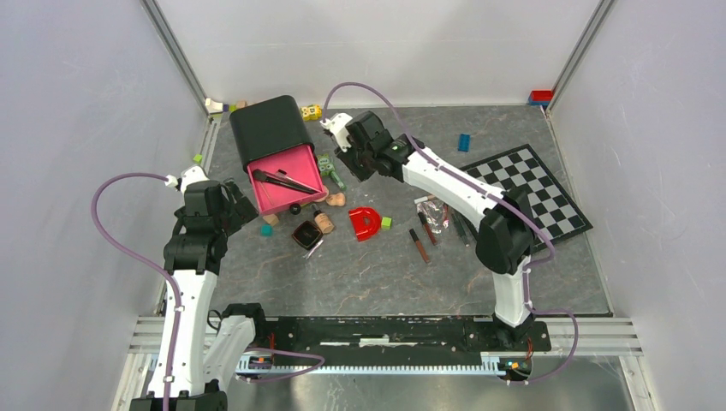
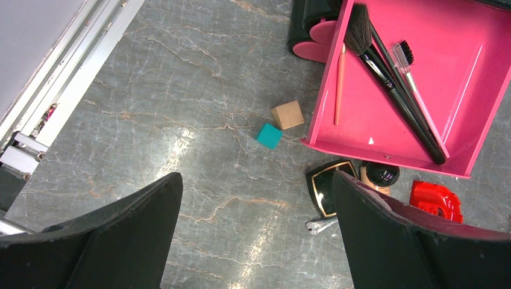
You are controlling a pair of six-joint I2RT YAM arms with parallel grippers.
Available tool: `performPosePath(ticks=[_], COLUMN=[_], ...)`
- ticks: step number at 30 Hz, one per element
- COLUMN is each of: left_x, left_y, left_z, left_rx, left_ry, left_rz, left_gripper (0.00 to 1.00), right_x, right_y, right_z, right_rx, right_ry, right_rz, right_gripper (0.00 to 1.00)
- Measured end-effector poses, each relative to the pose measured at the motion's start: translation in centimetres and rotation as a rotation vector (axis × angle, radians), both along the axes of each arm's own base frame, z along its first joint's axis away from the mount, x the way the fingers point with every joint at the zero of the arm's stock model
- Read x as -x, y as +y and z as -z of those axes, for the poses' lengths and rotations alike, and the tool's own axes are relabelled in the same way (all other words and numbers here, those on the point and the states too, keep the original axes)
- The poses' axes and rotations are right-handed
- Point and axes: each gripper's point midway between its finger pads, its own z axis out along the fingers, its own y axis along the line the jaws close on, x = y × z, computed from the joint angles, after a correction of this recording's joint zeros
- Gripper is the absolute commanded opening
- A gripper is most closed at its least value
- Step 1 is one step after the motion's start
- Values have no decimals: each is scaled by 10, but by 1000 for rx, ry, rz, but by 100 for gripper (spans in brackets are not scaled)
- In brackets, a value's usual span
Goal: Organize the makeup
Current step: Pick up the makeup tool from the center of the board, then place the makeup tool in the drawer.
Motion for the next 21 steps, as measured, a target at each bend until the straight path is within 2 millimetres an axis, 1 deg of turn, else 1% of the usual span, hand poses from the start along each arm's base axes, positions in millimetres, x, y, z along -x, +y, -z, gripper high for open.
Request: performPosePath(ticks=[2, 5, 12, 15, 16, 19, 21], left_x=[0, 0, 0, 0, 0, 0, 0], left_y=[0, 0, 0, 0, 0, 0, 0], left_z=[0, 0, 0, 0, 0, 0, 0], left_rx=[0, 0, 0, 0, 0, 0, 0], left_ry=[0, 0, 0, 0, 0, 0, 0], left_rz=[0, 0, 0, 1, 0, 0, 0], left_gripper=[100, 100, 100, 100, 100, 100, 100], right_x=[4, 12, 39, 50, 52, 57, 60], right_y=[10, 23, 50, 66, 73, 94, 106], right_z=[-10, -20, -24, -35, -42, -59, -65], right_rx=[-8, -14, -13, -26, -34, -62, -80], right_ry=[-19, -42, -55, -83, -100, -150, -174], right_rz=[-25, -67, -184, -238, -257, -305, -337], right_gripper=[32, 32, 34, 35, 35, 36, 37])
